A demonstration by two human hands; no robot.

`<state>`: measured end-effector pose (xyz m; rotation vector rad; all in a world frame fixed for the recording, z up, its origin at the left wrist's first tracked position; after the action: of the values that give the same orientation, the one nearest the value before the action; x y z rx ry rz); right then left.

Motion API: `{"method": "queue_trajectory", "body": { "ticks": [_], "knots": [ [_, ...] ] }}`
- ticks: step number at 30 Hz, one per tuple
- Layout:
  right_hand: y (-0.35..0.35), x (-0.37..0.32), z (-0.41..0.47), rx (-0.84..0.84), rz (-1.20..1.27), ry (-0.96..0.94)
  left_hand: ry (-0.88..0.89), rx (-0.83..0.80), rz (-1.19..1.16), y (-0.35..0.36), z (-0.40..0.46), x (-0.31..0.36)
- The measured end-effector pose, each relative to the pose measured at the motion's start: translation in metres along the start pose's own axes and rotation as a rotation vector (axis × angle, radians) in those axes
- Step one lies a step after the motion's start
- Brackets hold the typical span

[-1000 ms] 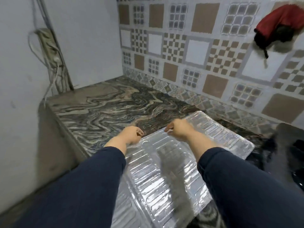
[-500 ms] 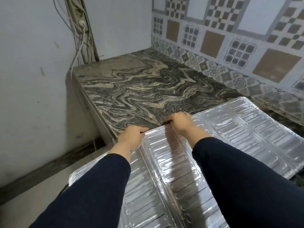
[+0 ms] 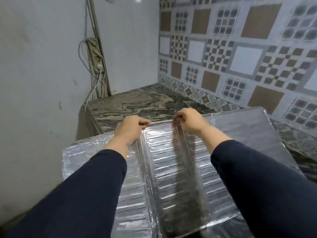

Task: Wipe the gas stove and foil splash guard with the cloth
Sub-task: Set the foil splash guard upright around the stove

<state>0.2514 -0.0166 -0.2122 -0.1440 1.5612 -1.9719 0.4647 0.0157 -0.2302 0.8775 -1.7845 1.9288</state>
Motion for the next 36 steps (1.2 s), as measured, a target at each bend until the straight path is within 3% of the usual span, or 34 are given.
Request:
{"method": "queue_trajectory", "body": {
  "ticks": [6,9,20,32,36],
  "knots": [
    [-0.085,0.001,-0.012,0.08,0.001,0.08,0.091,0.173,-0.096,-0.075,-0.009,0.023],
    [-0.11,0.021,-0.029,0.072,-0.025,0.164,0.111,0.242,-0.026,-0.099,-0.017,0.029],
    [-0.161,0.04,-0.054,0.245,0.15,0.277,0.15,0.338,0.058,-0.121,-0.015,0.068],
    [-0.331,0.071,-0.06,0.545,-0.047,0.339,0.401,0.495,-0.045,-0.128,0.03,0.235],
    [-0.376,0.096,-0.091,0.639,-0.124,0.387,0.566,0.463,-0.128,-0.102,0.028,0.303]
  ]
}}
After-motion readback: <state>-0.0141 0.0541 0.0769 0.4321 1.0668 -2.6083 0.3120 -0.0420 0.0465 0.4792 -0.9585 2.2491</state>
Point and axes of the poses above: each hand's wrist, its own z-axis towards the middle knuckle, its own y-axis out of the palm, x = y × z, the point moved 6 cm from there along z, towards the middle knuckle, and after that the axes turned 11 degrees about -y, right-handed, at the moved point
